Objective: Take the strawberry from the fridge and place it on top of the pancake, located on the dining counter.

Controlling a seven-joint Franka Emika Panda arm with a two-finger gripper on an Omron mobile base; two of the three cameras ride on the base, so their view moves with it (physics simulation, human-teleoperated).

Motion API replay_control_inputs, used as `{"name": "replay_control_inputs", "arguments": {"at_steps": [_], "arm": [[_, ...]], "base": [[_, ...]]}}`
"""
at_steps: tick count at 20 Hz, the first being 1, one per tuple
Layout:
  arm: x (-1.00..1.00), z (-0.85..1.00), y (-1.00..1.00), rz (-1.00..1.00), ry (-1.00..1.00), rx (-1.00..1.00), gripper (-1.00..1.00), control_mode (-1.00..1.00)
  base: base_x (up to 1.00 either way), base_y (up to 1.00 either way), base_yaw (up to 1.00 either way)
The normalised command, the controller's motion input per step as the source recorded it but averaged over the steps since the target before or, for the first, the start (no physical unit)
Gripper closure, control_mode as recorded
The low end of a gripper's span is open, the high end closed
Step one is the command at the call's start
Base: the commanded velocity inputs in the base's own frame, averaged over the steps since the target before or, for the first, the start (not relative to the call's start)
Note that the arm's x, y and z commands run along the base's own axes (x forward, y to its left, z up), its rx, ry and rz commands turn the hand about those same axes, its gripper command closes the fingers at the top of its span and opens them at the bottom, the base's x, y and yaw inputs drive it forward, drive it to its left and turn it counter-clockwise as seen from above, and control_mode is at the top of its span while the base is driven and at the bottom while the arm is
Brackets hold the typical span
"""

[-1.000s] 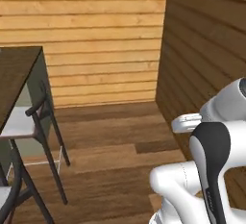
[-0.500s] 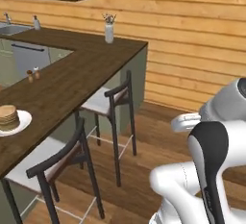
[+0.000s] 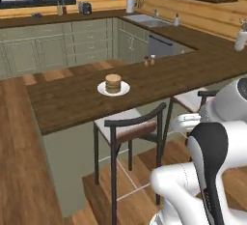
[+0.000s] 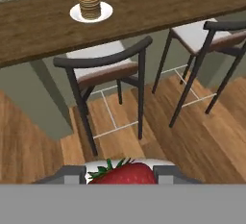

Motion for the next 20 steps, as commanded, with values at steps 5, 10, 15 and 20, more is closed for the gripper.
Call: {"name": "replay_control_inputs", "arguments": {"at_steps": [5, 10, 15, 20], "arm": [[0.00, 0.00, 0.00, 0.00, 0.00, 0.00, 1.00, 1.00], [0.00, 0.00, 0.00, 0.00, 0.00, 0.00, 1.00, 1.00], [0.00, 0.00, 0.00, 0.00, 0.00, 0.00, 1.00, 1.00], [0.00, 0.00, 0.00, 0.00, 0.00, 0.00, 1.00, 1.00]], "base": [[0.50, -0.26, 0.86], [0.50, -0.30, 0.08], [0.92, -0.28, -0.34], [0.20, -0.40, -0.43]]}}
